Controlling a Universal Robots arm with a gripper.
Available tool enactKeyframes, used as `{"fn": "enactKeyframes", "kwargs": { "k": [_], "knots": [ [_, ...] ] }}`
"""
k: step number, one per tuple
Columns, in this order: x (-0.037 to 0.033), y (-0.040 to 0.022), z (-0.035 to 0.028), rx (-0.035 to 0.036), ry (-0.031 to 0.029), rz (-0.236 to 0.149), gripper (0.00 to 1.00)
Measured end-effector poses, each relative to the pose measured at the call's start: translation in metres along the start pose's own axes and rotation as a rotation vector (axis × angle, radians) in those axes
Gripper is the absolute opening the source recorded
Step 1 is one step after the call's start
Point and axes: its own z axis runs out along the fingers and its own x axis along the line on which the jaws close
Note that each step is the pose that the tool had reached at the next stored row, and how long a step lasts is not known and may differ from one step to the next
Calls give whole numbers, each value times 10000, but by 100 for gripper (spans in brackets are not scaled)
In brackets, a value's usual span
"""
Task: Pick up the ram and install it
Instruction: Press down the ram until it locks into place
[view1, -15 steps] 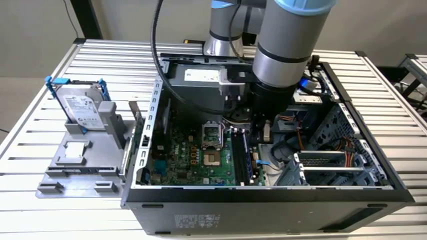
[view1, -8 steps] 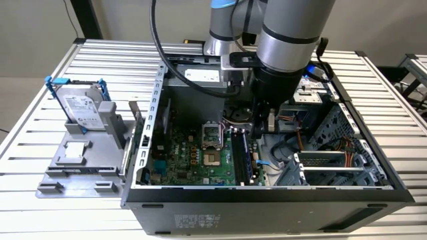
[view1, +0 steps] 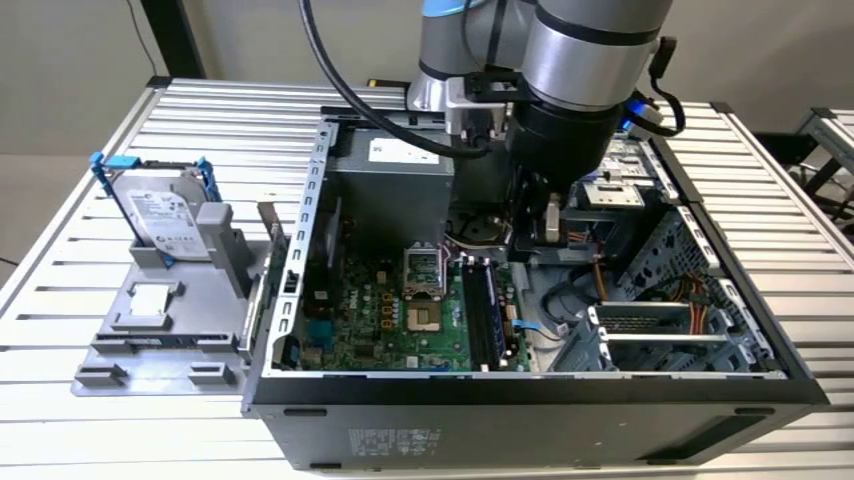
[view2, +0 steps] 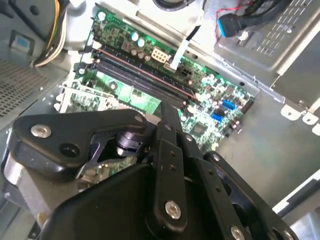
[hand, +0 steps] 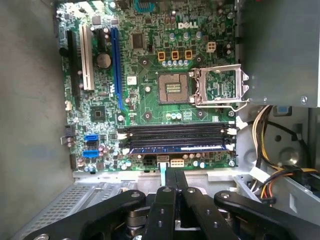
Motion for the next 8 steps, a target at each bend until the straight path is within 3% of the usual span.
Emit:
{"fn": "enactKeyframes", "kwargs": {
  "k": [8],
  "knots": [
    [0,0,-4,-1,3,0,0]
  ]
}}
